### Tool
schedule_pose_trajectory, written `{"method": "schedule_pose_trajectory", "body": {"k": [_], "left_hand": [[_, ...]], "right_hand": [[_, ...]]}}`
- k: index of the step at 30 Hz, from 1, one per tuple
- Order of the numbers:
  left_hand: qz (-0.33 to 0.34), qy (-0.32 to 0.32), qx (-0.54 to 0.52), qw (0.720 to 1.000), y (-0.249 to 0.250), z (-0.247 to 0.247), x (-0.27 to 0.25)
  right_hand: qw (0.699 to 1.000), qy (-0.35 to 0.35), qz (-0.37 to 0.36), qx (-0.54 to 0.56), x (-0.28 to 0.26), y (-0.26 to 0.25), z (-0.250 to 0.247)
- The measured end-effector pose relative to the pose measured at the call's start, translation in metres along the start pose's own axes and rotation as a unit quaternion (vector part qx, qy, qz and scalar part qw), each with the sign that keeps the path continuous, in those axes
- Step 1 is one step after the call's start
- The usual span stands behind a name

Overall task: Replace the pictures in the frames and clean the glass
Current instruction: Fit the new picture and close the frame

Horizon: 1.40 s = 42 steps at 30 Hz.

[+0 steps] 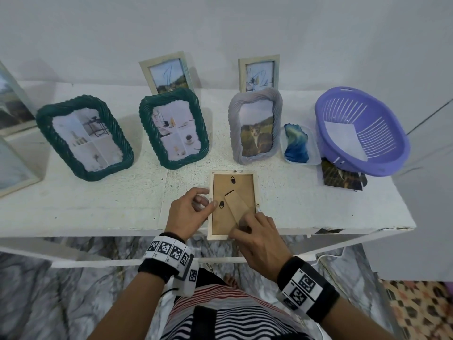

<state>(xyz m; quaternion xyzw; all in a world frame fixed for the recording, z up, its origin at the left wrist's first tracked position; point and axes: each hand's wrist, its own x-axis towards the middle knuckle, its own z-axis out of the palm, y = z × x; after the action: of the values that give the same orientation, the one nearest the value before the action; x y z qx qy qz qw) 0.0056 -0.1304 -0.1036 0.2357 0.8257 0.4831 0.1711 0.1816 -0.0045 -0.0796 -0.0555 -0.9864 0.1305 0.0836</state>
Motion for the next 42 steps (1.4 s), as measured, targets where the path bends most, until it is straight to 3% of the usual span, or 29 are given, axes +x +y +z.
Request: {"method": "schedule_pose_trajectory", "body": {"k": [5,12,20,25,28,36,42], "left_hand": [[0.004,0.005,-0.006,1.0,0.001,-0.001,-0.004],[0.009,-0.001,-0.01,1.0,-0.001,-0.002,-0.003],[-0.004,-0.012,-0.05,0.999,0.0,-0.004,-0.003],[-0.003,-0.014,-0.056,0.998,0.001,-0.005,-0.004],[-0.01,-0.015,-0.065,0.998,0.0,-0.004,-0.004],[-0.012,-0.008,-0.076,0.997,-0.003,-0.003,-0.003],[-0.01,-0.01,-0.072,0.997,-0.004,-0.002,-0.003]], "right_hand": [[1.0,-0.015,0.023,0.004,0.005,0.0,-0.008],[0.979,-0.028,0.187,-0.072,0.035,0.003,-0.011],[0.973,0.02,0.229,0.001,0.055,-0.005,-0.009],[0.976,0.06,0.21,-0.017,0.055,-0.003,-0.022],[0.968,0.087,0.235,-0.006,0.045,0.012,-0.036],[0.946,0.015,0.321,0.029,0.001,0.079,-0.056],[0.944,-0.04,0.327,0.005,-0.009,0.087,-0.038]]}}
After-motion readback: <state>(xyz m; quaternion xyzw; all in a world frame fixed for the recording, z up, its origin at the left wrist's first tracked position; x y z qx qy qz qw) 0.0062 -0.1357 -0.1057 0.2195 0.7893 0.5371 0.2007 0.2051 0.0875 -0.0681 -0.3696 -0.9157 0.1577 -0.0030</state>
